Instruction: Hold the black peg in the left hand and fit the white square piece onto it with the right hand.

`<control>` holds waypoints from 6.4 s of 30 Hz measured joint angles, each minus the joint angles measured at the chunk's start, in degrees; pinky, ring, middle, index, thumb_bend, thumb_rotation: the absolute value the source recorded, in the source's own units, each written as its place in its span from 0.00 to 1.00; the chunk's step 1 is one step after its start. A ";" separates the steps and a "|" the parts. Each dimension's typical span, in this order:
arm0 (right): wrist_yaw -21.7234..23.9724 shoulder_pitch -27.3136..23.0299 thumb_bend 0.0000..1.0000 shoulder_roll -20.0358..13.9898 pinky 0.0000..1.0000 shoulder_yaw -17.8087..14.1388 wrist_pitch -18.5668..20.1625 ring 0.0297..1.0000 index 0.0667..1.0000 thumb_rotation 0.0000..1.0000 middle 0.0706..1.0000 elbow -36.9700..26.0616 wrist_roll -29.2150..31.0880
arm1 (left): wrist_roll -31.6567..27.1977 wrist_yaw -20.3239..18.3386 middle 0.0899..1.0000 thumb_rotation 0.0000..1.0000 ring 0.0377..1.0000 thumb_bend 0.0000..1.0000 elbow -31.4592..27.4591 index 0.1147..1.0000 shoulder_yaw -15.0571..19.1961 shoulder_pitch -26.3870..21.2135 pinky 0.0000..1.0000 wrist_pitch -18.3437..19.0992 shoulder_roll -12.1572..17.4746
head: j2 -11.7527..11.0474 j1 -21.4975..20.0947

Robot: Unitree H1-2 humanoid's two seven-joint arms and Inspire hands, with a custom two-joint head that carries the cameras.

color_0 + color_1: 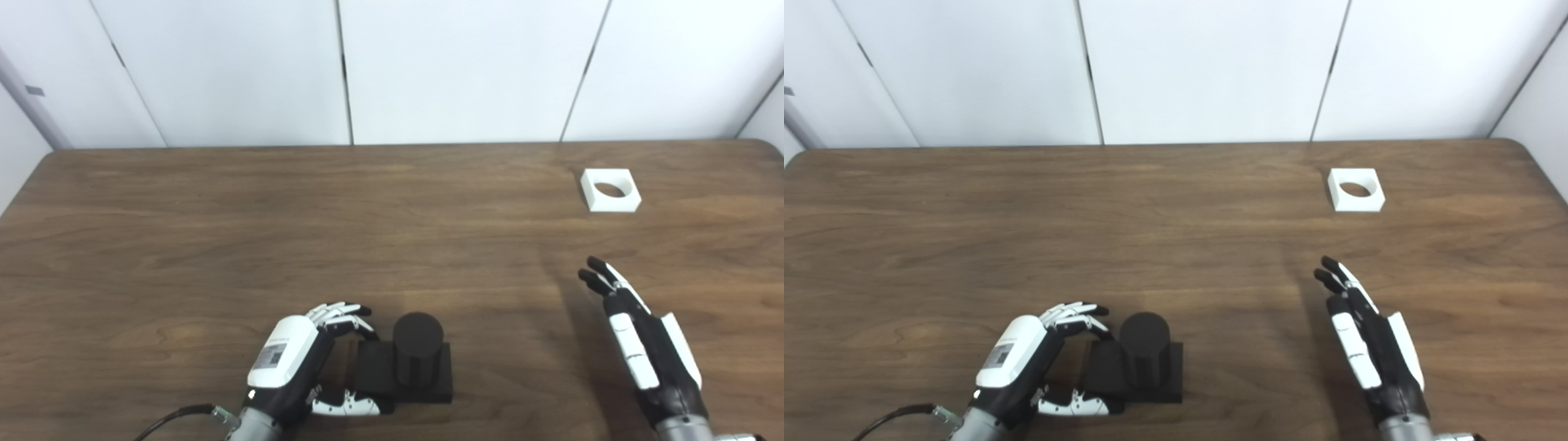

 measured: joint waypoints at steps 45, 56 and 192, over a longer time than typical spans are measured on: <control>10.03 -36.11 0.85 -23.71 0.89 5.78 21.54 0.97 0.84 0.22 0.91 18.78 -18.76 | 6.44 -0.62 0.76 0.04 0.83 0.52 1.58 0.42 0.27 -0.96 0.86 -4.87 0.92 | -3.69 -11.43; 9.90 -42.89 0.86 -24.99 0.93 8.63 18.99 0.99 0.84 0.22 0.93 31.88 -21.45 | 6.24 0.12 0.75 0.04 0.83 0.52 2.39 0.42 1.54 -0.37 0.86 -7.62 1.08 | -4.48 -14.41; 10.97 -53.49 0.52 -28.27 0.81 18.59 9.85 0.90 0.45 0.13 0.80 49.49 -29.43 | 7.99 -3.32 0.75 0.04 0.83 0.52 -1.99 0.42 2.69 2.94 0.85 -6.32 -0.62 | -4.31 -12.31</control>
